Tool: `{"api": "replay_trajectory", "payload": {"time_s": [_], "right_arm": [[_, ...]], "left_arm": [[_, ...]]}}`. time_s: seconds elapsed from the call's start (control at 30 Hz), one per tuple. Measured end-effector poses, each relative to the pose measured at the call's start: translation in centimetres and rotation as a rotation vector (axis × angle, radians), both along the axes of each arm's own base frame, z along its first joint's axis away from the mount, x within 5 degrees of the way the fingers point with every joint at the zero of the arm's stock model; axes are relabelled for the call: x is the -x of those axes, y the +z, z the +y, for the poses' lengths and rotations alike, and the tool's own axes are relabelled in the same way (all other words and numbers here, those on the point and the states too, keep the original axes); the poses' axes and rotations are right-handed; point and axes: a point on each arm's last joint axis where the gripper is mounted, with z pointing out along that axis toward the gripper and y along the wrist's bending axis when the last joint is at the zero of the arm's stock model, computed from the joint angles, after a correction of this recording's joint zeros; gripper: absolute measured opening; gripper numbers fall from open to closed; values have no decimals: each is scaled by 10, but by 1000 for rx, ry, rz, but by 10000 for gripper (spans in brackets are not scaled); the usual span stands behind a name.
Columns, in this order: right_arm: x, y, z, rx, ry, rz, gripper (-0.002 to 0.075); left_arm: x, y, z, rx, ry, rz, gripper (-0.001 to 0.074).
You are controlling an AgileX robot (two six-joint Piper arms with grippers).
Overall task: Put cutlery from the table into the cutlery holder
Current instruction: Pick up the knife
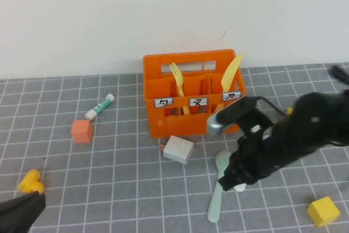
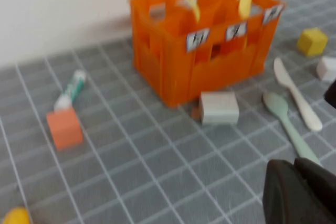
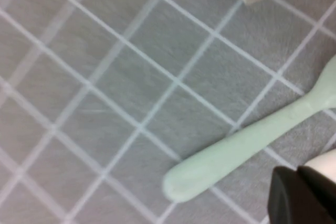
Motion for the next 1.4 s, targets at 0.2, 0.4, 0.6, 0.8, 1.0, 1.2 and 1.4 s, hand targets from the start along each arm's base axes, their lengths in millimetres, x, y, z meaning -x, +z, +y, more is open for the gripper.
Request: {"api": "replay_trajectory", "payload": {"time_s": [0.2, 0.4, 0.6, 0.8, 1.0, 1.2, 1.4], "right_arm": [[-27, -25, 6, 146, -28, 11, -1], [-43, -31, 4, 170, -70, -17, -1], [-43, -46, 5, 189, -48, 17, -1], [-42, -57, 8, 180, -14, 47, -1], [-41, -64, 5, 214, 12, 87, -1], [-41, -39, 2, 203, 25, 32, -1], [-41, -8, -15, 239, 16, 32, -1]], "left_arm": [[0, -2, 0, 7, 8, 20, 1], [0, -2, 0, 12, 10, 24, 1], [0, -2, 0, 22, 12, 30, 1], [1, -2, 0, 28, 11, 35, 1], [1, -2, 0, 29, 11, 35, 1], [1, -2, 0, 33, 10, 38, 1], [1, -3, 0, 34, 10, 39, 1]]}}
